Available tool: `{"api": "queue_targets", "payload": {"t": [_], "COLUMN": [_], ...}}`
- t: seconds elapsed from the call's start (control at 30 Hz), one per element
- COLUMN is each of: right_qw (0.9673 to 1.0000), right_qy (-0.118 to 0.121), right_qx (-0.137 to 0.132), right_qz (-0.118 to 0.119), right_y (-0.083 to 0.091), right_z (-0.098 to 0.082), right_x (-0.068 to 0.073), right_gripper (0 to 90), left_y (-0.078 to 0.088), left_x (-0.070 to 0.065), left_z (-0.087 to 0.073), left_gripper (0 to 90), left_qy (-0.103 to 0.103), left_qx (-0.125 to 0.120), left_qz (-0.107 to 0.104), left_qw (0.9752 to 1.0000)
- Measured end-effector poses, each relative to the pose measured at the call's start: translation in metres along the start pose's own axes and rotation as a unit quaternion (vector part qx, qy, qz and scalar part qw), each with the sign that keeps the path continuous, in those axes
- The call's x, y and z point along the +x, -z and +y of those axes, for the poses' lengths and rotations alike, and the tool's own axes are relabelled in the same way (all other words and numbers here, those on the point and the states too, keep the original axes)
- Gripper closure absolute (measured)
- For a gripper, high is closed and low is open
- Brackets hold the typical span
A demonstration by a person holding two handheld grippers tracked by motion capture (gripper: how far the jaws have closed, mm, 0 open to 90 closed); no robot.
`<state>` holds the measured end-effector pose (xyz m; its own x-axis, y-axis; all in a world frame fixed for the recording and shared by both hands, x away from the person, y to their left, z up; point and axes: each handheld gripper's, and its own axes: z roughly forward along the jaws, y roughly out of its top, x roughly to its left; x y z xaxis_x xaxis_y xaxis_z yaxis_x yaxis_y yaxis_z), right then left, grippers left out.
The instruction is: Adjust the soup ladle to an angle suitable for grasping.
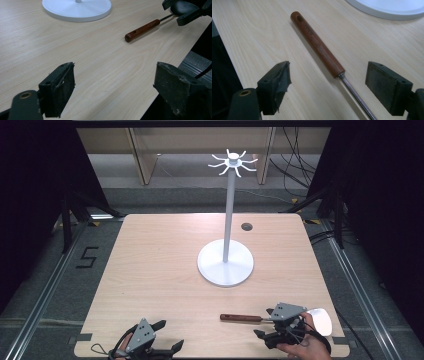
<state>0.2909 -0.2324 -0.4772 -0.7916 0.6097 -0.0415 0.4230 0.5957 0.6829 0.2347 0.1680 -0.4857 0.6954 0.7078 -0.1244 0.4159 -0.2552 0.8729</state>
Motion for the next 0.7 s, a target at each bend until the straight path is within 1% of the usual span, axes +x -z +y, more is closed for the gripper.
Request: {"api": "queue_targets", "payload": {"t": [0.03, 0.07, 0.1, 0.13, 0.17, 0.23, 0.33, 0.37, 0.4, 0.43, 0.47, 0.5, 0.53, 0.57, 0.6, 0.63, 0.67, 0.7], "right_qw": [1.0000, 1.0000, 0.9999, 0.9999, 0.9996, 0.9995, 0.9990, 0.9985, 0.9982, 0.9982, 0.9975, 0.9972, 0.9975, 0.9971, 0.9960, 0.9956, 0.9956, 0.9944], "right_qy": [-0.004, 0.004, 0.005, 0.005, 0.010, 0.015, 0.020, 0.037, 0.038, 0.038, 0.043, 0.041, 0.040, 0.044, 0.050, 0.057, 0.057, 0.048], "right_qx": [0.004, 0.006, 0.012, 0.012, 0.023, 0.025, 0.035, 0.035, 0.041, 0.041, 0.050, 0.056, 0.053, 0.058, 0.067, 0.069, 0.069, 0.091], "right_qz": [0.002, 0.002, 0.004, 0.004, 0.012, 0.010, 0.017, 0.020, 0.022, 0.022, 0.024, 0.028, 0.023, 0.023, 0.030, 0.026, 0.026, 0.023], "right_y": [-0.001, -0.003, -0.006, -0.006, -0.009, -0.012, -0.017, -0.020, -0.022, -0.022, -0.026, -0.027, -0.030, -0.031, -0.033, -0.036, -0.036, -0.037], "right_z": [0.001, 0.003, 0.005, 0.005, 0.010, 0.014, 0.020, 0.022, 0.024, 0.024, 0.029, 0.030, 0.031, 0.032, 0.034, 0.035, 0.035, 0.038], "right_x": [0.001, 0.000, 0.001, 0.001, 0.001, 0.002, 0.002, 0.000, 0.000, 0.000, -0.002, -0.001, -0.001, -0.001, -0.002, -0.002, -0.002, -0.001], "right_gripper": [19.9, 19.8, 19.4, 19.4, 19.2, 19.2, 21.9, 23.4, 24.2, 24.2, 26.2, 27.6, 30.0, 32.4, 35.9, 36.9, 36.9, 39.7], "left_y": [0.000, -0.001, 0.000, 0.000, 0.000, 0.000, 0.000, 0.000, 0.000, 0.000, 0.000, 0.000, 0.000, 0.000, 0.000, 0.000, 0.000, 0.000], "left_x": [0.000, 0.000, -0.001, -0.001, 0.000, 0.000, 0.000, 0.000, 0.000, 0.000, 0.000, 0.000, 0.000, 0.000, 0.000, 0.000, 0.000, 0.000], "left_z": [0.000, 0.000, 0.000, 0.000, 0.000, 0.000, 0.000, 0.000, 0.000, 0.000, 0.000, 0.000, 0.000, 0.000, 0.000, 0.000, 0.000, 0.000], "left_gripper": [16.2, 16.1, 16.2, 16.2, 16.1, 16.2, 16.2, 16.1, 16.2, 16.2, 16.2, 16.2, 16.2, 16.2, 16.2, 16.2, 16.2, 16.2], "left_qy": [-0.001, 0.001, 0.001, 0.001, 0.003, 0.002, 0.002, 0.002, 0.001, 0.001, 0.002, 0.002, 0.002, 0.002, 0.003, 0.001, 0.001, 0.002], "left_qx": [0.001, -0.003, -0.001, -0.001, -0.004, -0.003, -0.003, -0.003, -0.002, -0.002, -0.003, -0.003, -0.003, -0.003, -0.007, -0.007, -0.007, -0.006], "left_qz": [0.000, 0.000, 0.003, 0.003, -0.001, 0.000, -0.001, -0.001, 0.001, 0.001, -0.001, -0.001, -0.001, -0.001, -0.002, -0.002, -0.002, -0.001], "left_qw": [1.0000, 1.0000, 1.0000, 1.0000, 1.0000, 1.0000, 1.0000, 1.0000, 1.0000, 1.0000, 1.0000, 1.0000, 1.0000, 1.0000, 1.0000, 1.0000, 1.0000, 1.0000]}}
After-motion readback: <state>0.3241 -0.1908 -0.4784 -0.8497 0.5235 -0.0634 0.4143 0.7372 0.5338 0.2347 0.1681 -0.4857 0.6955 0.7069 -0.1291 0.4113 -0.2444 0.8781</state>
